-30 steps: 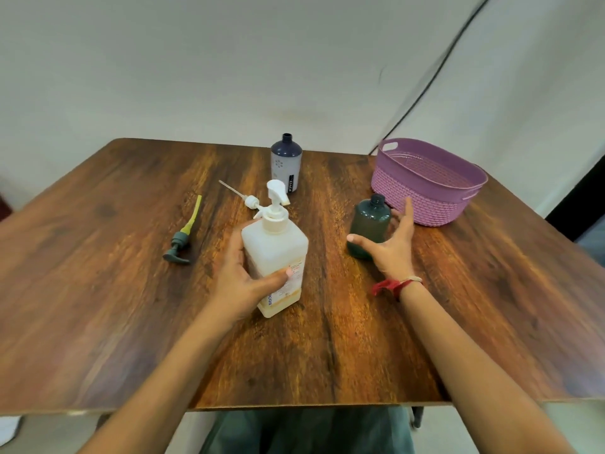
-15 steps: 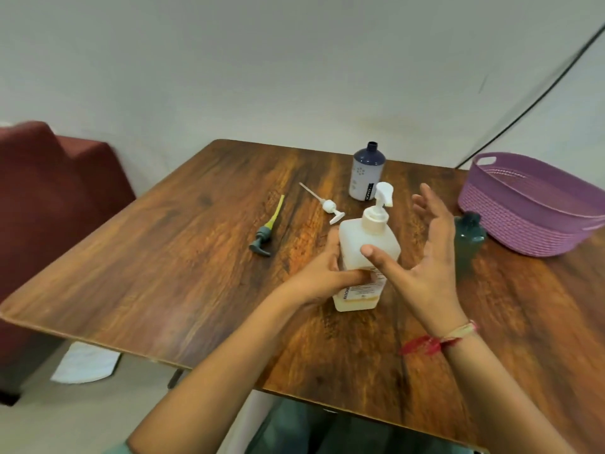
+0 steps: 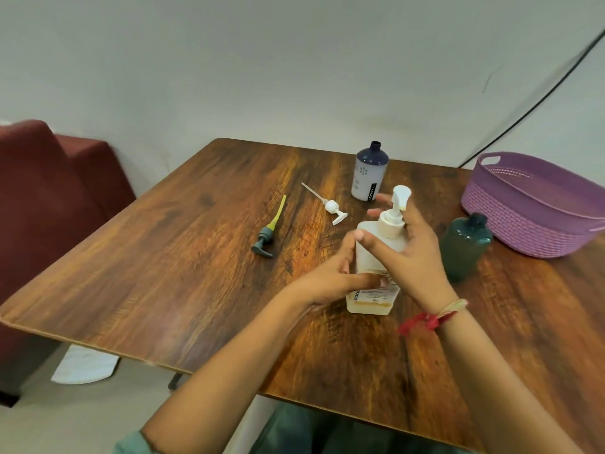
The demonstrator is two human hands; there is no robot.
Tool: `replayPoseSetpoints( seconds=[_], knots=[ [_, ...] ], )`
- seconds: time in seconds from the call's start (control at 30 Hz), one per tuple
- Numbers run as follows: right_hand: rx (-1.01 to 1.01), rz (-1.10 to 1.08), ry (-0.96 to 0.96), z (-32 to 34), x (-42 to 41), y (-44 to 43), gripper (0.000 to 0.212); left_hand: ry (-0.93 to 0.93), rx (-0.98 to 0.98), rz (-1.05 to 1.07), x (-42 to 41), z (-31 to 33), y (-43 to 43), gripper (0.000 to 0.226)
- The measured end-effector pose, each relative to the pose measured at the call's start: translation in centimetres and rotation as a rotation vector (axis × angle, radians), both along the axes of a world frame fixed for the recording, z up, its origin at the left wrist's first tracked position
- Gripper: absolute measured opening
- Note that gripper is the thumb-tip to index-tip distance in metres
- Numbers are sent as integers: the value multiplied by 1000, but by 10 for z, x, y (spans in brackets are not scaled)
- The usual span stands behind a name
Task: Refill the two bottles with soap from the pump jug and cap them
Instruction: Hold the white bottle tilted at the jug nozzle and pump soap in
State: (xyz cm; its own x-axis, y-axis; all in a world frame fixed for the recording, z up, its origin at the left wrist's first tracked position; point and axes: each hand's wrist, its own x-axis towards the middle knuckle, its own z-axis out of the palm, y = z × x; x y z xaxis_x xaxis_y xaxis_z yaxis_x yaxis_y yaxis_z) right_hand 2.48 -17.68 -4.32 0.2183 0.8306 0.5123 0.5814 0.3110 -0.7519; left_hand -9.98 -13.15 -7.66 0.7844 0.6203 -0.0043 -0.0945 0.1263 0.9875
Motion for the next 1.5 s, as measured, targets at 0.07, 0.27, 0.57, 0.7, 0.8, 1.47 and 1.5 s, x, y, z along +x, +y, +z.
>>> replayPoseSetpoints(
  seconds=[0.07,0.27,0.57,0.7,0.8,1.47,1.5],
  knots=[
    [13,-28,-12,-3,0,2,52,-25,-9,-10,1,-1,1,69],
    [92,-137,-35,-7,-1,5,37,-69,-2,-37,2,-1,3,72],
    [116,-309,-149,-8,-2,6,32,254,223,-241,-2,20,44,86],
    [129,-359,-192,-9,1,11,28,441,387,-316,-5,38,78,109],
    [141,-390,-196,-9,7,16,28,555,489,-341,-4,48,101,103],
    [208,-522,-167,-15,22,33,28,359,433,531,139,13,231,121],
    [214,-527,-172,-15,22,33,25,351,437,513,143,11,235,117]
  ],
)
